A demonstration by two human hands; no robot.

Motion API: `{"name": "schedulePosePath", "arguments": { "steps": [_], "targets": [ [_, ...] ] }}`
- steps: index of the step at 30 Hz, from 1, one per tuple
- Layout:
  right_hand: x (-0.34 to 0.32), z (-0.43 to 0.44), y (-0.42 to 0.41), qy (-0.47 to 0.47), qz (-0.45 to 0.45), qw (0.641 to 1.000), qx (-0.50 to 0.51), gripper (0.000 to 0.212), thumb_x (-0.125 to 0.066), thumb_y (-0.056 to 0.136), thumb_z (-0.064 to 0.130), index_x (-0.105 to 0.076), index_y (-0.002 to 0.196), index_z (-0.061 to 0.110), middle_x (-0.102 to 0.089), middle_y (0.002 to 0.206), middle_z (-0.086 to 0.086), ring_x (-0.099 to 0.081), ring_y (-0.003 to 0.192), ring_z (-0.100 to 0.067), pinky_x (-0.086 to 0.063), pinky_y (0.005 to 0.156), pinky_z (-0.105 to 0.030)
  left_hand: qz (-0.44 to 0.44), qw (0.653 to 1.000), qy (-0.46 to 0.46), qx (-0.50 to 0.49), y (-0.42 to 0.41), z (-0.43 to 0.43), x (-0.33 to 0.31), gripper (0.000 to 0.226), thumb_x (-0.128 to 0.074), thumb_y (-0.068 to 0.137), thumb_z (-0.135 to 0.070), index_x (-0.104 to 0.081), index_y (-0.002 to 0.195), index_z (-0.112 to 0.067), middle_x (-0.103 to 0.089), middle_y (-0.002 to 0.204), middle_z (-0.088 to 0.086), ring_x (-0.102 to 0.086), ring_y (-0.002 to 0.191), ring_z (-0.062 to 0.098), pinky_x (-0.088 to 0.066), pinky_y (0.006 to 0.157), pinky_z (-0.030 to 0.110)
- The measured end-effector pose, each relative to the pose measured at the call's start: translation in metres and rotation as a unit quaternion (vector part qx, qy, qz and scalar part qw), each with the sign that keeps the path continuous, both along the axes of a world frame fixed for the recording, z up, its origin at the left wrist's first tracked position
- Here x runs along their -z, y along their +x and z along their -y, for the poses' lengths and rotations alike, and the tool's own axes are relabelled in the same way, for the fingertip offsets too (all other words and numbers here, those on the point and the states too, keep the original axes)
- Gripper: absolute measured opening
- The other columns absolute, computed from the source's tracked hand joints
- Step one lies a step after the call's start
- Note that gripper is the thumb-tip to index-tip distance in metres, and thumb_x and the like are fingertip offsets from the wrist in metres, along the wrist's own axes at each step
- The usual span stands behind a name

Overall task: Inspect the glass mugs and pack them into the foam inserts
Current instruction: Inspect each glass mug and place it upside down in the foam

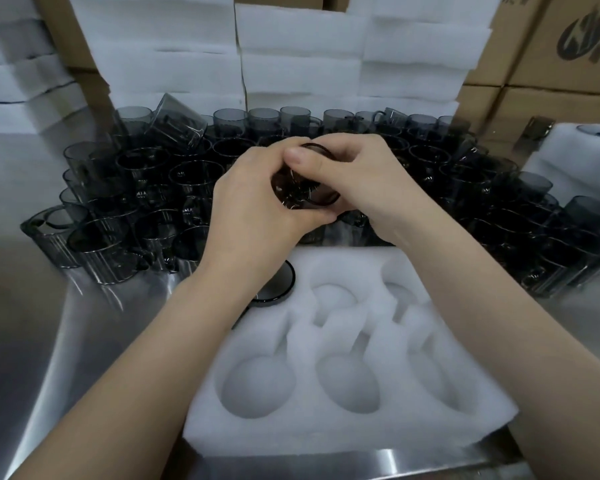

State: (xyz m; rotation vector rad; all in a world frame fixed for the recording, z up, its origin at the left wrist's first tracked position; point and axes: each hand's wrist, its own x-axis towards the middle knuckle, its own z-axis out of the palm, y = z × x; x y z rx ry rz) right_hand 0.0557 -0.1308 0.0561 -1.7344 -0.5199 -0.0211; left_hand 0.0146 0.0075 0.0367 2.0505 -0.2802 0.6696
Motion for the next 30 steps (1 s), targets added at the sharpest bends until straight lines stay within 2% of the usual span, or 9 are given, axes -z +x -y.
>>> {"name": "schedulePosePath", "arguments": {
  "steps": [5,8,10,15,18,22,25,28,30],
  "targets": [
    [0.003,0.003,0.004,0.063,-0.092,0.994,0.0,0.028,-0.062,0.094,0.04,-0.077,0.084,0.018,-0.074,0.081,-0.002,-0.067,0.063,-0.01,-0.051,0.052,-0.025,-0.011,0.999,-0.025,0.033,-0.001,0.0,-0.002,0.07,-0.091,0.059,-0.023,-0.064,0.122,-0.034,-0.069,0.106,-0.023,-0.061,0.103,-0.006,-0.047,0.097,0.021],
    [0.006,0.008,0.009,0.103,-0.148,0.982,-0.054,0.031,-0.053,0.098,0.038,-0.074,0.102,0.014,-0.073,0.1,-0.009,-0.068,0.09,-0.022,-0.056,0.071,-0.037,-0.023,0.997,-0.053,0.049,0.002,-0.002,-0.003,0.076,-0.092,0.058,-0.021,-0.062,0.127,-0.03,-0.068,0.114,-0.019,-0.06,0.109,-0.006,-0.045,0.102,0.024],
    [0.007,0.015,0.011,0.134,-0.179,0.969,-0.101,0.035,-0.047,0.1,0.033,-0.066,0.117,0.009,-0.066,0.114,-0.015,-0.059,0.106,-0.031,-0.054,0.085,-0.044,-0.03,0.995,-0.078,0.059,0.004,-0.003,-0.002,0.075,-0.092,0.058,-0.019,-0.062,0.126,-0.027,-0.068,0.114,-0.017,-0.061,0.107,-0.006,-0.045,0.1,0.019],
    [0.008,0.03,0.008,0.11,-0.161,0.953,-0.231,0.046,-0.043,0.099,0.023,-0.042,0.142,0.005,-0.05,0.127,-0.018,-0.041,0.113,-0.033,-0.054,0.088,-0.035,-0.045,0.978,-0.149,0.139,0.005,-0.009,-0.003,0.046,-0.085,0.067,-0.002,-0.07,0.108,-0.019,-0.074,0.1,-0.008,-0.068,0.099,0.006,-0.054,0.087,0.022],
    [0.006,0.027,0.006,0.07,-0.124,0.97,-0.198,0.045,-0.056,0.094,0.02,-0.049,0.137,0.008,-0.052,0.123,-0.02,-0.049,0.106,-0.032,-0.056,0.079,-0.032,-0.054,0.973,-0.168,0.149,0.007,-0.01,-0.004,0.04,-0.083,0.069,-0.002,-0.071,0.103,-0.021,-0.075,0.093,-0.009,-0.069,0.093,0.002,-0.052,0.079,0.016],
    [0.008,0.021,0.004,0.023,-0.078,0.992,-0.092,0.04,-0.073,0.078,0.019,-0.061,0.116,0.015,-0.066,0.11,-0.012,-0.069,0.091,-0.023,-0.058,0.07,-0.036,-0.047,0.987,-0.11,0.103,0.009,-0.003,-0.003,0.041,-0.086,0.066,-0.007,-0.073,0.101,-0.023,-0.074,0.089,-0.009,-0.066,0.084,-0.001,-0.052,0.076,0.015],
    [0.01,0.015,0.001,-0.002,-0.029,0.999,-0.025,0.039,-0.081,0.069,0.021,-0.059,0.1,0.015,-0.069,0.092,-0.002,-0.069,0.084,-0.013,-0.06,0.067,-0.035,-0.047,0.997,-0.028,0.058,0.009,0.001,-0.002,0.049,-0.086,0.063,-0.021,-0.07,0.109,-0.025,-0.073,0.094,-0.007,-0.067,0.092,0.011,-0.055,0.084,0.029],
    [0.011,0.009,0.0,-0.029,0.033,0.998,0.04,0.036,-0.085,0.07,0.026,-0.055,0.088,0.017,-0.066,0.082,0.006,-0.064,0.076,-0.003,-0.053,0.063,-0.022,-0.046,0.998,0.039,0.02,0.011,0.003,0.0,0.067,-0.087,0.062,-0.033,-0.064,0.124,-0.027,-0.073,0.106,-0.009,-0.065,0.1,0.005,-0.048,0.088,0.018],
    [0.01,0.006,0.001,-0.026,0.05,0.995,0.079,0.033,-0.082,0.075,0.032,-0.053,0.08,0.018,-0.062,0.075,0.006,-0.06,0.07,-0.004,-0.048,0.058,-0.021,-0.046,0.998,0.042,0.019,0.01,0.005,0.0,0.072,-0.088,0.061,-0.037,-0.062,0.128,-0.031,-0.072,0.11,-0.013,-0.063,0.104,0.0,-0.047,0.094,0.019]
  ]
}}
